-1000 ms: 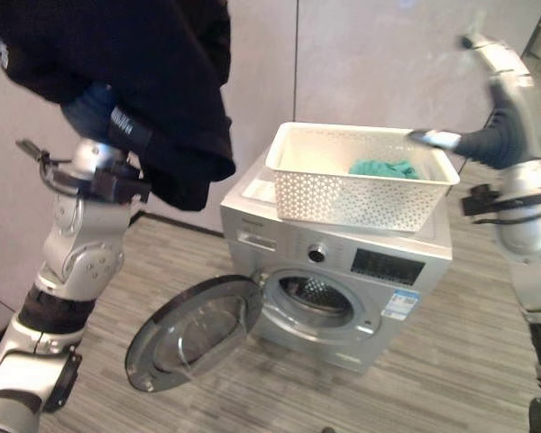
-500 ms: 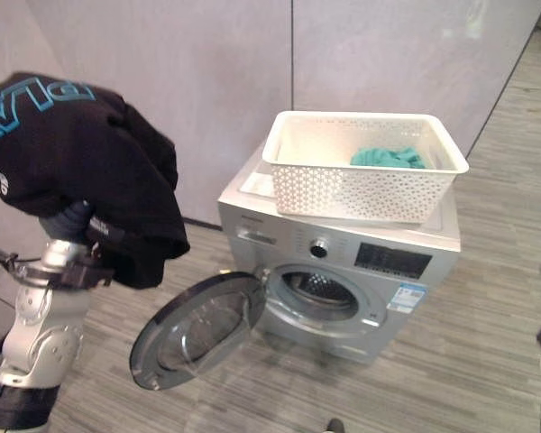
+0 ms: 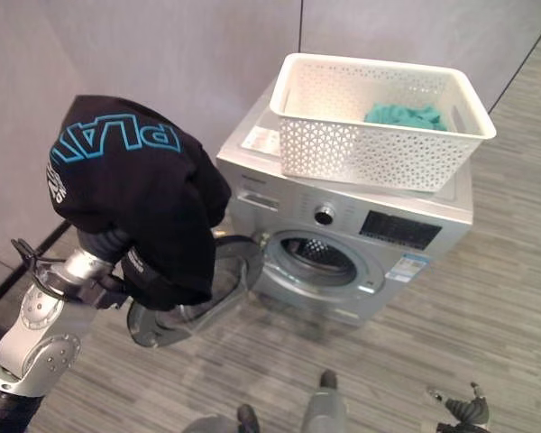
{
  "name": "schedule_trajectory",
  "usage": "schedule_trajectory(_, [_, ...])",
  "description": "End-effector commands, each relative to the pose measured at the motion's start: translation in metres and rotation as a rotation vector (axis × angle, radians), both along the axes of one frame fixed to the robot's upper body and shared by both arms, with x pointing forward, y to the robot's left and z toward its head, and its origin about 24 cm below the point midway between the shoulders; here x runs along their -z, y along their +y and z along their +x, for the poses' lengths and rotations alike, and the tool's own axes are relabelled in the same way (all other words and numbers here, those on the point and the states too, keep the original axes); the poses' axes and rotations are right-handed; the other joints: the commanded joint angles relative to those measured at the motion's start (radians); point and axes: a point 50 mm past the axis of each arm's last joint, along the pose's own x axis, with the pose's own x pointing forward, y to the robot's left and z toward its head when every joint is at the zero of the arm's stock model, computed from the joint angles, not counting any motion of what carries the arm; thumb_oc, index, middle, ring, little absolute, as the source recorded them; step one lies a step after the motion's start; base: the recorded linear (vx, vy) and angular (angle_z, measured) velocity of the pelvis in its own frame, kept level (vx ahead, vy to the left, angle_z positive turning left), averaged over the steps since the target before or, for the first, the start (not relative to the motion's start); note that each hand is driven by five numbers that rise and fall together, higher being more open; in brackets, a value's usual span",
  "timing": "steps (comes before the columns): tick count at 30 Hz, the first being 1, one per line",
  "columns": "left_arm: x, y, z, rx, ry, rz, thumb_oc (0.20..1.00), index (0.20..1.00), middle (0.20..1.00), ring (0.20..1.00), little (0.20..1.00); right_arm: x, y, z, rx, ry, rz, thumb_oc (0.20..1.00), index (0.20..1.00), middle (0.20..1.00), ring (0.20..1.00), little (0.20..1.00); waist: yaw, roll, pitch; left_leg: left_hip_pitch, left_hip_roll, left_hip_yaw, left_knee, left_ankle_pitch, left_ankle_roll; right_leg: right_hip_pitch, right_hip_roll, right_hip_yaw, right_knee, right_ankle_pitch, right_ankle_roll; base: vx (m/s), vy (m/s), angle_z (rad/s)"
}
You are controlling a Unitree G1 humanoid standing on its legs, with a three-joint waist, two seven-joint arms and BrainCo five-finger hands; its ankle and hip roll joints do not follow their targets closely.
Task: Grab the laundry basket,head to the washer,open it,put in the laundry and shut it.
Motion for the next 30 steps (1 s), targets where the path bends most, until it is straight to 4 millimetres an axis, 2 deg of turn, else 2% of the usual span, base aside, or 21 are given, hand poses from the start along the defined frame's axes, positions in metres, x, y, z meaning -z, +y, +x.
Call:
schedule_trajectory(1, [-0.025,-0.007,-0.011,0.039,-0.157,-0.073,0.200,0.200,0.200,0.200,0.200,-0.020,-0.026,0.010,-0.019,-0.039,-0.038,1.000,1.000,1.000,1.000,1.000,0.002,-0.004,-0.043,-0.032,0.019,-0.138,0.156,-0.078,-0.063,0.013,-0.048,-0.022,-0.018,0.033,0.055,-0.01,-0.183,0.11])
schedule_trajectory(3, [-0.020,-0.012,-0.008,0.054,-0.144,-0.084,0.200,0.200,0.200,0.200,0.200,-0.011,-0.021,0.006,-0.035,0.005,-0.001,1.000,1.000,1.000,1.000,1.000,0.011,-0.024,-0.040,-0.055,0.031,-0.162,0.182,-0.084,-0.078,0.017,-0.011,-0.009,-0.003,0.002,0.050,-0.02,-0.226,0.24])
schedule_trajectory(6, [-0.008,-0.017,-0.009,0.070,-0.088,-0.118,0.200,0.200,0.200,0.200,0.200,0.001,-0.018,-0.012,-0.071,0.133,0.042,1.000,1.000,1.000,1.000,1.000,0.027,-0.030,-0.037,-0.054,0.061,-0.192,0.179,-0.074,-0.095,0.040,0.033,-0.035,0.018,-0.045,0.035,0.00,-0.257,0.46])
schedule_trajectory(7, [-0.010,-0.021,-0.011,0.095,-0.090,-0.102,0.200,0.200,0.200,0.200,0.200,0.003,-0.016,-0.010,-0.199,0.226,0.020,1.000,1.000,1.000,1.000,1.000,0.035,-0.033,-0.023,-0.068,0.080,-0.211,0.186,-0.065,-0.106,0.046,0.051,-0.058,0.029,-0.064,0.025,-0.08,-0.278,0.36])
schedule_trajectory(10, [-0.009,-0.022,-0.013,0.108,-0.074,-0.092,0.200,0.200,0.200,0.200,0.200,0.002,-0.010,-0.006,-0.383,0.303,-0.018,1.000,1.000,1.000,1.000,1.000,0.033,-0.033,0.007,-0.095,0.104,-0.233,0.200,-0.050,-0.120,0.027,0.070,-0.065,0.064,-0.083,0.009,-0.13,-0.199,0.36])
schedule_trajectory(12, [-0.005,-0.024,-0.016,0.125,-0.050,-0.103,0.200,0.200,0.200,0.200,0.200,-0.004,-0.013,0.001,-0.455,0.311,-0.059,1.000,1.000,1.000,1.000,1.000,0.031,-0.032,0.025,-0.121,0.117,-0.245,0.205,-0.038,-0.128,0.005,0.079,-0.068,0.083,-0.091,0.003,-0.14,-0.146,0.16])
schedule_trajectory(15, [-0.001,-0.028,-0.016,0.135,-0.031,-0.098,0.200,0.200,0.200,0.200,0.200,-0.008,-0.018,0.007,-0.464,0.304,-0.082,1.000,1.000,1.000,1.000,1.000,0.029,-0.029,0.041,-0.147,0.130,-0.254,0.214,-0.028,-0.133,-0.027,0.087,-0.070,0.105,-0.098,-0.004,-0.10,-0.087,0.09])
schedule_trajectory(16, [0.007,-0.029,-0.017,0.128,0.006,-0.102,0.200,0.200,0.200,0.200,0.200,-0.013,-0.016,0.016,-0.511,0.288,-0.102,1.000,1.000,1.000,1.000,1.000,0.029,-0.026,0.062,-0.168,0.139,-0.258,0.211,-0.015,-0.137,-0.058,0.093,-0.068,0.127,-0.102,-0.010,-0.14,-0.112,0.12])
schedule_trajectory(19, [0.023,-0.031,-0.017,0.125,0.084,-0.090,0.200,0.200,0.200,0.200,0.200,-0.019,-0.018,0.021,-0.559,0.278,-0.137,1.000,1.000,1.000,1.000,1.000,0.024,-0.024,0.090,-0.196,0.143,-0.260,0.203,0.002,-0.144,-0.090,0.094,-0.070,0.143,-0.103,-0.014,-0.11,-0.091,0.00])
schedule_trajectory(20, [0.033,-0.032,-0.019,0.121,0.121,-0.056,0.200,0.200,0.200,0.200,0.200,-0.022,-0.018,0.025,-0.570,0.261,-0.146,1.000,1.000,1.000,1.000,1.000,0.021,-0.019,0.106,-0.211,0.145,-0.258,0.199,0.010,-0.144,-0.113,0.094,-0.065,0.152,-0.101,-0.015,-0.07,-0.055,0.03])
schedule_trajectory(21, [0.037,-0.034,-0.021,0.138,0.112,0.039,0.200,0.200,0.200,0.200,0.200,-0.023,-0.018,0.027,-0.585,0.262,-0.151,1.000,1.000,1.000,1.000,1.000,0.019,-0.013,0.118,-0.217,0.144,-0.254,0.196,0.012,-0.145,-0.124,0.092,-0.062,0.156,-0.101,-0.014,-0.05,-0.038,-0.02])
schedule_trajectory(23, [0.042,-0.032,-0.023,0.138,0.117,0.085,0.200,0.200,0.200,0.200,0.200,-0.027,-0.015,0.032,-0.632,0.248,-0.169,1.000,1.000,1.000,1.000,1.000,0.012,-0.009,0.137,-0.230,0.147,-0.243,0.198,0.012,-0.147,-0.149,0.089,-0.051,0.169,-0.102,-0.013,-0.04,-0.006,-0.04])
schedule_trajectory(26, [0.053,-0.034,-0.021,0.135,0.167,0.071,0.200,0.200,0.200,0.200,0.200,-0.030,-0.012,0.038,-0.664,0.226,-0.171,1.000,1.000,1.000,1.000,1.000,0.006,-0.012,0.150,-0.251,0.150,-0.230,0.207,0.011,-0.150,-0.181,0.091,-0.037,0.185,-0.102,-0.014,-0.05,-0.022,-0.11])
schedule_trajectory(28, [0.073,-0.040,-0.018,0.127,0.242,0.066,0.200,0.200,0.200,0.200,0.200,-0.034,-0.010,0.042,-0.692,0.207,-0.189,1.000,1.000,1.000,1.000,1.000,-0.005,-0.018,0.181,-0.293,0.161,-0.216,0.231,0.005,-0.153,-0.243,0.102,-0.020,0.211,-0.105,-0.017,-0.08,-0.066,-0.22])
schedule_trajectory(30, [0.082,-0.042,-0.014,0.108,0.273,0.081,0.200,0.200,0.200,0.200,0.200,-0.041,-0.009,0.048,-0.722,0.181,-0.219,1.000,1.000,1.000,1.000,1.000,-0.015,-0.026,0.197,-0.317,0.168,-0.210,0.249,0.001,-0.154,-0.274,0.107,-0.016,0.221,-0.104,-0.020,-0.05,-0.065,-0.19])
